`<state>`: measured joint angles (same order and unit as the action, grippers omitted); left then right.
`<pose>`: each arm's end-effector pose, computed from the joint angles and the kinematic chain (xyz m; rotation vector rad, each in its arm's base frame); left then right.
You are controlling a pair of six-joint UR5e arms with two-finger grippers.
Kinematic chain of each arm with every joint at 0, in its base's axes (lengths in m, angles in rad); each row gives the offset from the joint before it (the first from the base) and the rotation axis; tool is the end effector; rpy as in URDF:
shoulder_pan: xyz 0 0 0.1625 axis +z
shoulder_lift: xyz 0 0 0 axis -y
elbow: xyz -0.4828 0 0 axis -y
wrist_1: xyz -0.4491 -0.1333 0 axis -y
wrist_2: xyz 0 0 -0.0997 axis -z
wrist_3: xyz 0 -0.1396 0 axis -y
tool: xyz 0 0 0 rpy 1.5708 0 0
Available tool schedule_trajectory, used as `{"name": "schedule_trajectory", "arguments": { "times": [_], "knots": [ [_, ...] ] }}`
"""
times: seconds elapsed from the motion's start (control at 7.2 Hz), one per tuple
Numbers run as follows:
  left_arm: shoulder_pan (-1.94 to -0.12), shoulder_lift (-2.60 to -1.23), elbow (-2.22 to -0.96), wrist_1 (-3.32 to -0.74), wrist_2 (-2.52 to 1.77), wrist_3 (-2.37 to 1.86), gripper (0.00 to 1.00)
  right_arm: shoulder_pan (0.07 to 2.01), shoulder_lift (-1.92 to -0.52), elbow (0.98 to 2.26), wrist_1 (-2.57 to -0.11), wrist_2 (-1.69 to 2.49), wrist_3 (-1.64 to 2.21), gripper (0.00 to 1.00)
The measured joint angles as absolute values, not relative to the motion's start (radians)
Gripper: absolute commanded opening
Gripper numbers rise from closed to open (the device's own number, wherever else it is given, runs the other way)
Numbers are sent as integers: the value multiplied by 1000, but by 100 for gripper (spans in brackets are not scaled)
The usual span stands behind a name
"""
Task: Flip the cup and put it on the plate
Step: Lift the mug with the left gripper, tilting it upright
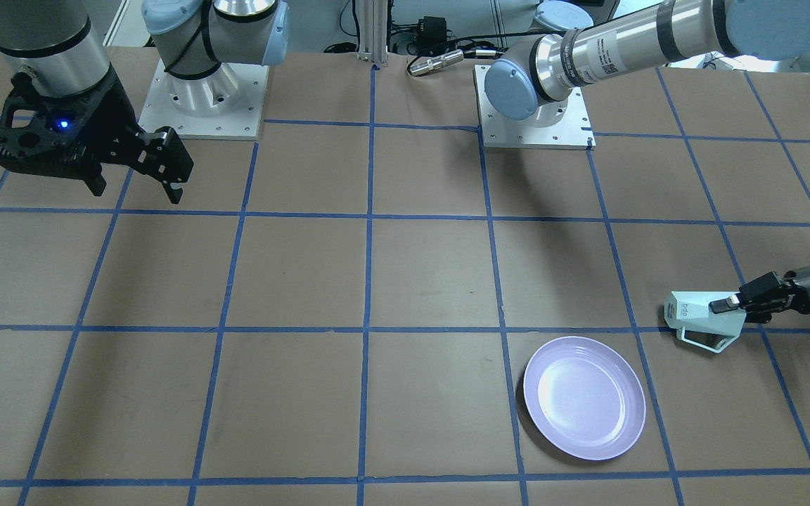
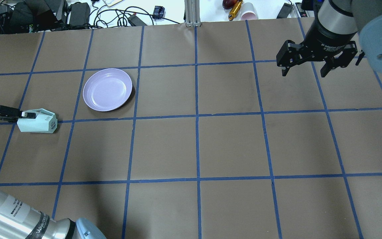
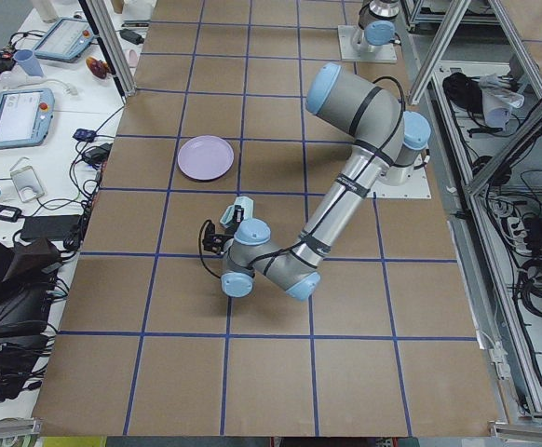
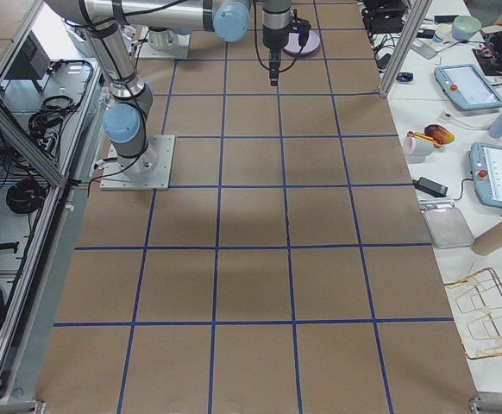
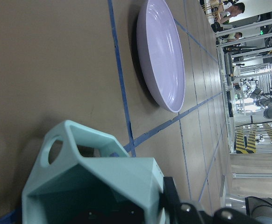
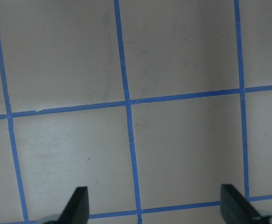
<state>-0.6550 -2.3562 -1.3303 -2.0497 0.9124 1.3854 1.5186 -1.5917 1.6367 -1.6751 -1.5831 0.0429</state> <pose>0.4084 -0.5895 0.1285 -0.0902 -1.9964 0.1623 0.1029 -0.5525 0.4916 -0.1492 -3.1241 0.0927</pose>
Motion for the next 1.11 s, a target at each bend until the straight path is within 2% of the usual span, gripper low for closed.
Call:
{"name": "schedule_trajectory", "arguments": {
  "times": [1.11],
  "knots": [
    [-670, -2296, -1358, -2056, 878, 1337, 0, 1519, -1591, 1637, -1675, -1583, 43, 100]
  ]
}}
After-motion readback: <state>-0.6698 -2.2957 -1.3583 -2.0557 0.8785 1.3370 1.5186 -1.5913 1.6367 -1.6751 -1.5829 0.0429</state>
